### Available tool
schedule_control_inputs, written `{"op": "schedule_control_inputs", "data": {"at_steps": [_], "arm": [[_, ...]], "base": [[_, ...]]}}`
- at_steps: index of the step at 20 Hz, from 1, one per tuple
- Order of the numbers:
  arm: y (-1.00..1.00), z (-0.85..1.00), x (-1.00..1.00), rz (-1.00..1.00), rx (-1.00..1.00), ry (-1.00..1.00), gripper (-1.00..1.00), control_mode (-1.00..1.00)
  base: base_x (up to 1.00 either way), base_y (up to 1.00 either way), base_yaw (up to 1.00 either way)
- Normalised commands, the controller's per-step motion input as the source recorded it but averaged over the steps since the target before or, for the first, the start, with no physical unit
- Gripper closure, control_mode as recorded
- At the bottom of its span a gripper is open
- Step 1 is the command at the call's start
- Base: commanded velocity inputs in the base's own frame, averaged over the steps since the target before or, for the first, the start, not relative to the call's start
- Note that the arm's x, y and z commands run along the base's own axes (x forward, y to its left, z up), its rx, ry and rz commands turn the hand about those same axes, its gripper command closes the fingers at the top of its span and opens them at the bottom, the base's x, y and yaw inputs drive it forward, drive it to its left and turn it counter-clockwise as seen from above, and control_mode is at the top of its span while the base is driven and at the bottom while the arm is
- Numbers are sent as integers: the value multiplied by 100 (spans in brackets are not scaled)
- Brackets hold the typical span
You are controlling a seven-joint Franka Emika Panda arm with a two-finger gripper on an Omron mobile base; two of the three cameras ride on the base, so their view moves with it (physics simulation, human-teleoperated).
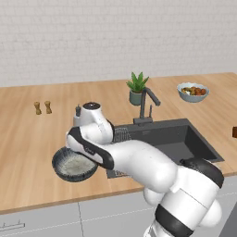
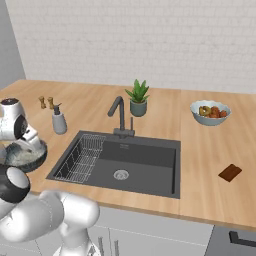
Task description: Pick the garlic from the sink and place it in the bowl. Then pick the bowl and place it in the microwave. Then close the microwave door and press the start button.
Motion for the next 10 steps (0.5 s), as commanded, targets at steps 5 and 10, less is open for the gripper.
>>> {"op": "schedule_control_inputs", "data": {"at_steps": [5, 10], "arm": [[21, -85, 42, 0, 0, 13, -100, -100], [5, -2, 2, 0, 0, 0, -100, -100]], "base": [[0, 0, 0], [0, 0, 0]]}}
